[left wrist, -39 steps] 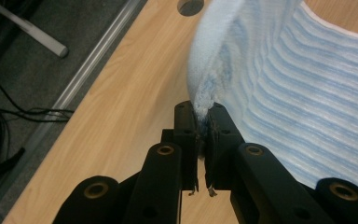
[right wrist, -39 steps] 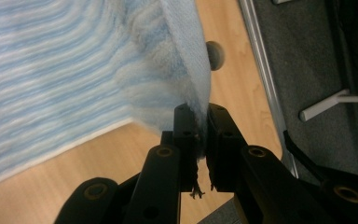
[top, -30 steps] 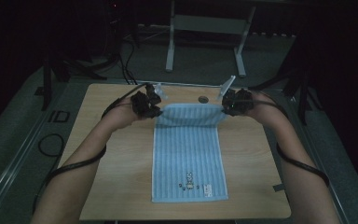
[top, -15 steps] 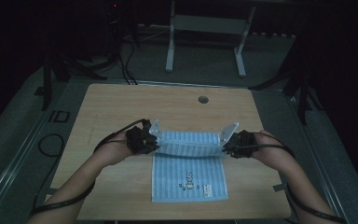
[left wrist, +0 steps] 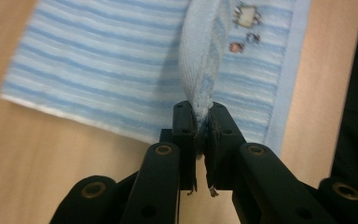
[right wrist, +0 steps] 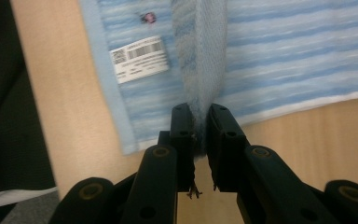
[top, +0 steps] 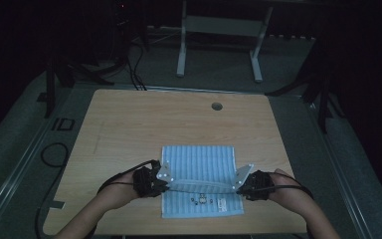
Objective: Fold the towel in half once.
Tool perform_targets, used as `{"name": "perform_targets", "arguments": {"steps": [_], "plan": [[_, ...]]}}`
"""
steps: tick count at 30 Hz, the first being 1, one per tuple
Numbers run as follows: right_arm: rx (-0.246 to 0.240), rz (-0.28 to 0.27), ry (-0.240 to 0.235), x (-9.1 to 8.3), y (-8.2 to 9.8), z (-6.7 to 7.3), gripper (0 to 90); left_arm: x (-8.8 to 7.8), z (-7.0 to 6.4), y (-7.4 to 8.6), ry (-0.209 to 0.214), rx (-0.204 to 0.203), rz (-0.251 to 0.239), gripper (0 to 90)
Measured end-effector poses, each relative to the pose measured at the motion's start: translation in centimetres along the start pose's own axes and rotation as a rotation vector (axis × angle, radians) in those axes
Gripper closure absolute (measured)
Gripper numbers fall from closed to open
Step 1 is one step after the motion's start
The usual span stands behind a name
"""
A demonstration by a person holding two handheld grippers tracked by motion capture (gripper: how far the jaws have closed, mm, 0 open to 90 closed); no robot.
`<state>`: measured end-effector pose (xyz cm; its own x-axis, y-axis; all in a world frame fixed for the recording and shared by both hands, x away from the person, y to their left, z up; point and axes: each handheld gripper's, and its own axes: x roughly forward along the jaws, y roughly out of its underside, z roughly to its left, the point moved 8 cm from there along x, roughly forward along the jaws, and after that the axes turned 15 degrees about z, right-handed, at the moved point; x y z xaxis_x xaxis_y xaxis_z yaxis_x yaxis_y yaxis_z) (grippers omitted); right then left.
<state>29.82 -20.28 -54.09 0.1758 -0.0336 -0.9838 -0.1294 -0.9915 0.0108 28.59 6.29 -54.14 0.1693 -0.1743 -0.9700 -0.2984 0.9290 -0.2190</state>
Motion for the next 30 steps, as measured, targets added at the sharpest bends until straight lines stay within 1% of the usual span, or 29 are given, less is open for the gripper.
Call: {"name": "perform_targets", "arguments": {"steps": [1,2,3,4,5,6,7,8,9,10,11,12,13,14,15,16,17,18,20,22,23,25,26,27,29,30], "plan": [[0.001,-0.001,0.002,0.2,0.1,0.2,80.2,0.2,-0.3,0.2,0.015,0.011,0.011,83.3],[0.008,-0.002,-0.006,0.3,0.1,0.4,80.2,0.4,-0.6,0.2,0.015,0.020,0.006,83.3],[0.006,0.002,-0.011,0.4,0.2,0.7,80.2,0.5,-0.9,0.3,0.020,0.011,0.001,83.3],[-0.004,0.005,-0.010,0.5,0.3,1.0,80.1,0.7,-1.2,0.4,0.022,0.012,0.006,83.3],[-0.003,0.003,-0.009,0.5,0.3,1.2,80.2,0.8,-1.5,0.4,0.017,0.020,0.009,83.3],[-0.001,0.003,-0.010,0.4,0.4,1.4,80.2,0.9,-1.8,0.5,0.030,0.018,0.010,83.0],[-0.007,0.000,-0.012,0.4,0.5,1.6,80.2,0.8,-2.3,0.5,0.040,0.030,0.006,82.5],[-0.002,-0.004,-0.007,0.3,0.7,1.8,80.1,0.8,-2.6,0.5,0.047,0.040,0.005,82.5],[0.007,-0.016,-0.003,0.1,0.7,1.9,78.4,0.9,-3.1,0.6,0.060,0.052,0.015,82.3],[0.021,-0.028,-0.016,0.0,0.8,2.1,74.4,0.8,-3.7,0.7,0.079,0.075,0.023,78.3],[0.017,-0.034,-0.039,-0.1,0.9,2.5,70.9,0.7,-4.3,0.7,0.111,0.090,0.017,73.1],[0.003,-0.036,-0.056,-0.2,1.1,3.0,68.5,0.5,-4.8,0.8,0.150,0.102,0.016,67.8],[-0.008,-0.031,-0.073,-0.4,1.3,3.5,66.0,0.3,-5.2,0.8,0.165,0.112,0.009,65.5],[-0.017,-0.029,-0.072,-0.5,1.5,3.8,65.9,-0.1,-5.3,0.8,0.165,0.109,-0.003,64.1],[-0.017,-0.032,-0.072,-0.7,1.6,3.9,65.1,-0.4,-5.3,0.8,0.159,0.105,-0.003,62.2],[-0.012,-0.033,-0.074,-0.9,1.7,3.9,63.7,-0.6,-5.2,0.9,0.144,0.104,-0.002,62.1],[-0.012,-0.035,-0.061,-1.1,1.9,3.7,63.7,-0.7,-5.0,0.9,0.134,0.101,-0.004,62.1],[-0.003,-0.035,-0.058,-1.2,1.9,3.5,63.7,-0.8,-4.7,0.8,0.132,0.092,-0.003,62.0],[0.012,-0.033,-0.043,-1.2,2.0,2.7,64.2,-0.5,-4.0,0.9,0.111,0.077,0.011,62.0],[0.018,-0.029,-0.053,-0.7,1.7,2.2,64.7,0.5,-3.2,0.8,0.101,0.052,0.028,60.0],[0.012,-0.030,-0.050,-0.4,1.5,1.9,65.5,1.0,-2.9,0.7,0.107,0.043,0.034,59.9],[0.017,-0.029,-0.061,0.4,0.9,1.3,66.0,2.1,-2.2,0.6,0.130,0.024,0.038,59.9],[0.017,-0.028,-0.064,0.9,0.7,1.0,66.0,2.7,-1.7,0.6,0.128,0.012,0.052,59.8],[0.019,-0.024,-0.072,1.3,0.4,0.6,65.9,3.2,-1.2,0.6,0.125,0.006,0.066,59.8],[0.016,-0.012,-0.068,2.2,0.0,-0.3,65.2,4.1,-0.6,0.5,0.136,0.000,0.081,59.7],[0.023,-0.011,-0.081,2.6,-0.3,-0.8,65.0,4.4,-0.4,0.5,0.139,0.002,0.084,59.1]]}}
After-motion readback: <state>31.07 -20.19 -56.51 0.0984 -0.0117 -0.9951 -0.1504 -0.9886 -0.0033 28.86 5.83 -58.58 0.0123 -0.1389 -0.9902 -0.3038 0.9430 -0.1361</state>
